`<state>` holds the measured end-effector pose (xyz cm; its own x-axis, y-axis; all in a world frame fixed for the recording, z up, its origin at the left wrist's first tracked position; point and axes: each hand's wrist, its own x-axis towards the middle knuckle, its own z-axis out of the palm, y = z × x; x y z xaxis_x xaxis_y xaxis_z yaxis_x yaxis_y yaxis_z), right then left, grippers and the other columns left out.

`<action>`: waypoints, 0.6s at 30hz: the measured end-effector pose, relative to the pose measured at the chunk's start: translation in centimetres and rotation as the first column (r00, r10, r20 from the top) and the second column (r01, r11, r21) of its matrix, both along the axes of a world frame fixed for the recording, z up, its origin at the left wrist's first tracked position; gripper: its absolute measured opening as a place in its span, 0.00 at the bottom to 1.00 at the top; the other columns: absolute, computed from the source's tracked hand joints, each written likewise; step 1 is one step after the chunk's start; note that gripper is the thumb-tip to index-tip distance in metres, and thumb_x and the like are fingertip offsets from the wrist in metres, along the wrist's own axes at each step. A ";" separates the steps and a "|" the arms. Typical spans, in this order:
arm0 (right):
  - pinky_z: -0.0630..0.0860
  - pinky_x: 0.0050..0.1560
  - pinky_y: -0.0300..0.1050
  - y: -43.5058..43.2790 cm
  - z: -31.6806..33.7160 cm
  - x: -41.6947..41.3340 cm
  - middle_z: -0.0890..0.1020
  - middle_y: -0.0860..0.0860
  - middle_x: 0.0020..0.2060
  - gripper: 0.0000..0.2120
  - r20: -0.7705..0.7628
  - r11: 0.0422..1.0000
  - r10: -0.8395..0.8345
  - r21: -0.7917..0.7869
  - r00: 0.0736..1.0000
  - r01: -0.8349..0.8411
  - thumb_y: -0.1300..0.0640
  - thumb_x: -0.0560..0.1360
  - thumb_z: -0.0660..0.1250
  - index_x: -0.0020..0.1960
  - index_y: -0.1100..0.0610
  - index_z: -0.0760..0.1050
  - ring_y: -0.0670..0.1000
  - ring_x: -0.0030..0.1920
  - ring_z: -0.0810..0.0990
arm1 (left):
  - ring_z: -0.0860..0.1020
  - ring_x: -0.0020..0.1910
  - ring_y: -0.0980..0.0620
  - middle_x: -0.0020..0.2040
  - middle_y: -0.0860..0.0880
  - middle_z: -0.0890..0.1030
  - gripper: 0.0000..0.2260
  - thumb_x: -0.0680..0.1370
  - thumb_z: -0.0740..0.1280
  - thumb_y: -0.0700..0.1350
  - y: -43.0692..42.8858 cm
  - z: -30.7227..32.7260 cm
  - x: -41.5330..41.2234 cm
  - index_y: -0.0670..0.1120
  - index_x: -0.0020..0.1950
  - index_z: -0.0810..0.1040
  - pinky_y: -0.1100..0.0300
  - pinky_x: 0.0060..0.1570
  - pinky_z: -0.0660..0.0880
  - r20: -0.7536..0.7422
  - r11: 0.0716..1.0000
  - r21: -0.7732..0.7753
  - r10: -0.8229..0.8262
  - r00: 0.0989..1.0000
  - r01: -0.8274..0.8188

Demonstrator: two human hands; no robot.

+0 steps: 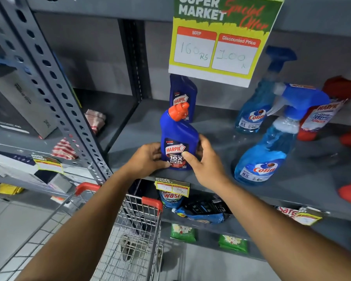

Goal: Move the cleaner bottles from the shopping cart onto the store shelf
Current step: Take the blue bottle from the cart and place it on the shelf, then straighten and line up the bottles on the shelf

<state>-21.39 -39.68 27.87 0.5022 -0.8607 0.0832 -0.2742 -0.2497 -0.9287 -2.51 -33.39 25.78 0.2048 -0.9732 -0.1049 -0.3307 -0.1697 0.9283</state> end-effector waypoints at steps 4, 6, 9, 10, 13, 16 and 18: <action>0.78 0.58 0.39 0.8 -0.2 -0.7 0.75 0.49 0.63 0.35 0.115 0.988 0.006 0.150 0.993 -0.023 0.60 0.74 0.69 0.76 0.52 0.56 0.47 0.63 0.77 | 0.81 0.54 0.51 0.51 0.50 0.82 0.22 0.67 0.74 0.36 0.6 0.9 -0.3 0.45 0.58 0.73 0.60 0.48 0.78 0.174 0.996 0.064 0.058 0.983 -0.070; 0.76 0.60 0.43 1.6 -1.1 -2.7 0.72 0.49 0.64 0.35 0.097 0.980 0.008 0.195 0.995 -0.027 0.58 0.74 0.70 0.75 0.50 0.57 0.49 0.62 0.77 | 0.80 0.43 0.48 0.41 0.50 0.81 0.12 0.68 0.74 0.43 2.2 2.0 -1.4 0.46 0.47 0.75 0.61 0.37 0.71 0.550 0.973 0.036 0.170 0.818 -0.226; 0.78 0.51 0.41 3.7 -3.9 -8.9 0.84 0.46 0.49 0.15 -0.030 0.991 -0.024 0.133 0.999 0.028 0.54 0.73 0.71 0.55 0.38 0.76 0.47 0.48 0.83 | 0.79 0.32 0.50 0.32 0.48 0.81 0.08 0.68 0.74 0.45 5.2 1.7 -5.0 0.46 0.35 0.76 0.59 0.33 0.72 0.514 0.973 0.003 0.195 0.835 -0.229; 0.79 0.48 0.42 4.4 -4.9 -11.3 0.86 0.47 0.43 0.12 -0.064 0.989 -0.129 0.064 0.990 0.133 0.55 0.72 0.71 0.48 0.36 0.78 0.46 0.44 0.83 | 0.80 0.32 0.53 0.33 0.49 0.82 0.08 0.68 0.75 0.44 5.7 1.2 -6.4 0.47 0.35 0.77 0.58 0.35 0.75 0.362 0.987 0.032 0.136 0.922 -0.158; 0.78 0.50 0.38 3.3 -6.1 -16.9 0.82 0.55 0.46 0.21 0.001 0.875 -0.465 -0.152 0.885 0.460 0.62 0.68 0.69 0.48 0.35 0.75 0.43 0.45 0.81 | 0.82 0.52 0.59 0.51 0.55 0.84 0.14 0.67 0.76 0.46 4.0 -0.4 -10.5 0.55 0.50 0.79 0.57 0.55 0.78 0.088 0.999 0.014 -0.044 0.995 0.043; 0.72 0.62 0.43 -1.1 -4.8 -19.3 0.75 0.52 0.63 0.26 0.007 0.890 -0.441 -0.125 0.897 0.439 0.59 0.68 0.69 0.63 0.43 0.68 0.45 0.59 0.76 | 0.73 0.65 0.58 0.66 0.53 0.75 0.29 0.69 0.74 0.47 -0.8 -0.5 -14.8 0.49 0.69 0.70 0.58 0.68 0.69 0.108 0.995 -0.074 -0.057 0.992 0.065; 0.72 0.65 0.50 -3.2 -4.3 -19.0 0.75 0.49 0.66 0.30 -0.092 0.963 -0.266 -0.055 0.960 0.262 0.54 0.68 0.71 0.68 0.51 0.65 0.49 0.63 0.76 | 0.72 0.67 0.56 0.69 0.51 0.74 0.32 0.68 0.73 0.51 -3.6 -0.8 -16.5 0.49 0.70 0.68 0.54 0.70 0.68 0.164 0.992 -0.105 -0.055 0.985 0.073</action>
